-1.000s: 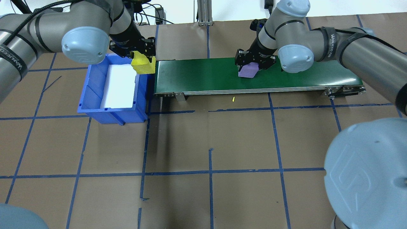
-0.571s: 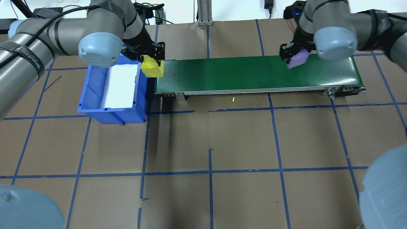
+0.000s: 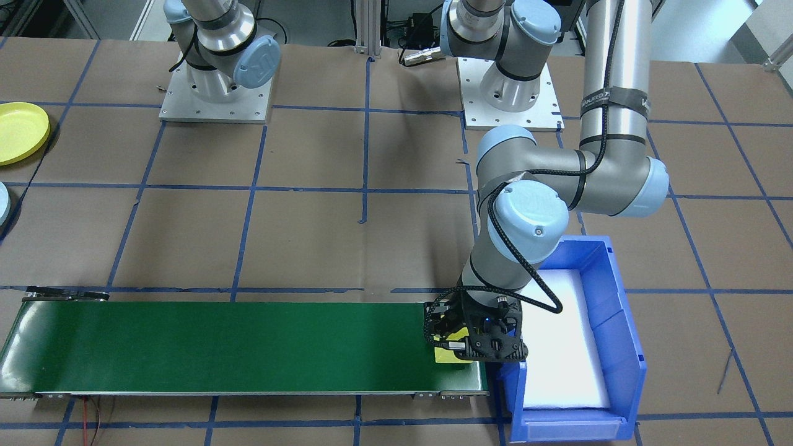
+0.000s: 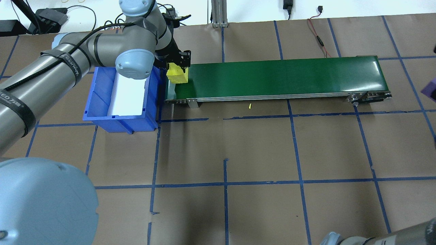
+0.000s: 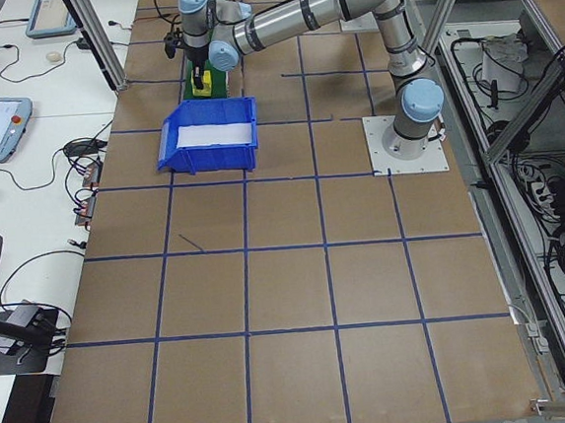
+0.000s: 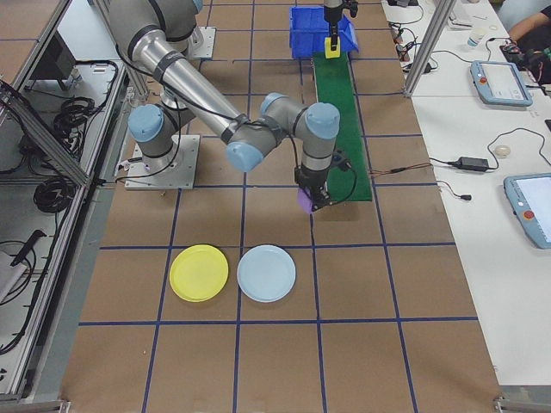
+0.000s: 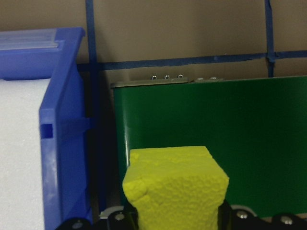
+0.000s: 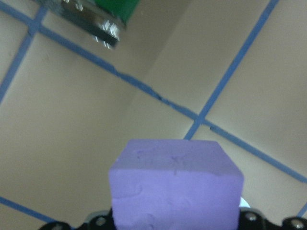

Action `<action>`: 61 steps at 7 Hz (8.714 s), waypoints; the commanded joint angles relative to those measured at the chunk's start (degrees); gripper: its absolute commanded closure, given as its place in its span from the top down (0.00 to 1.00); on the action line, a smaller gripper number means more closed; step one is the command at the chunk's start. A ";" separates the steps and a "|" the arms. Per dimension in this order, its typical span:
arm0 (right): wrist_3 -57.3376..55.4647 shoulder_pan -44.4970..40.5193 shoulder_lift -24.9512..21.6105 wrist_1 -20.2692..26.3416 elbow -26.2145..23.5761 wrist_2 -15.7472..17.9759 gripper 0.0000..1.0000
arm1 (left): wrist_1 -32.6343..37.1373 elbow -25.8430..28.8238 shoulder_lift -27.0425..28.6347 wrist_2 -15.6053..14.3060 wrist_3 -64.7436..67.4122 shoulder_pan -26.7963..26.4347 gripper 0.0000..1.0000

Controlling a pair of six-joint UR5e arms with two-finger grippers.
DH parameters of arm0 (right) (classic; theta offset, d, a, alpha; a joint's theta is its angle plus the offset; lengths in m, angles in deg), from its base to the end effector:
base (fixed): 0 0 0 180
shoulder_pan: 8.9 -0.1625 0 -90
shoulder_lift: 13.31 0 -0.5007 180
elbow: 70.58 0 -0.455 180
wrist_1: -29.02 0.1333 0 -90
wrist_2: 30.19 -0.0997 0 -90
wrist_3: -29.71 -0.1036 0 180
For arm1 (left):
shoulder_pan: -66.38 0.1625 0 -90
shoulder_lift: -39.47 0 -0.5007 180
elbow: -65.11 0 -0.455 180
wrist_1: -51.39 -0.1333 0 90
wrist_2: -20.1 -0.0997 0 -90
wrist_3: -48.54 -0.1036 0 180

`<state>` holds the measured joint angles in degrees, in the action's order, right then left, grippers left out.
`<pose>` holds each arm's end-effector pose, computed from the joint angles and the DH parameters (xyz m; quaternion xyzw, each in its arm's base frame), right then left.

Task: Move block left to right into plate

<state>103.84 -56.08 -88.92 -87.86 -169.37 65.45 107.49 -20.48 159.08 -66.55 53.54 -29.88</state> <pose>-0.3507 -0.5596 0.3719 0.2678 -0.9617 -0.0251 0.0532 -0.2228 -0.7535 0.3169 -0.0132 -0.9966 0.0726 0.0364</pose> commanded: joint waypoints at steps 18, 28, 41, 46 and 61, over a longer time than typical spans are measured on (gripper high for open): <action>-65.72 -33.04 4.75 -0.72 8.13 -18.99 1.00 | 38.03 -1.86 -30.84 -5.81 -8.17 6.97 1.00; -78.59 -37.29 10.32 -1.69 9.57 -26.91 1.00 | 37.94 -2.38 -31.28 -5.64 -7.99 7.23 1.00; -76.60 -37.38 13.73 -3.26 8.08 -23.86 0.81 | 37.77 -2.12 -31.37 -5.64 -7.90 7.05 1.00; -40.82 -28.29 4.98 -2.22 6.43 -1.10 0.26 | 37.77 -2.38 -31.45 -5.64 -7.90 7.05 1.00; -6.55 15.97 -7.67 8.58 -8.28 -5.55 1.00 | 37.59 -2.47 -31.37 -5.11 -7.64 6.88 1.00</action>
<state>105.26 -31.20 -93.12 -81.03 -179.01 59.75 145.10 -22.94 127.70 -71.66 45.89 -23.00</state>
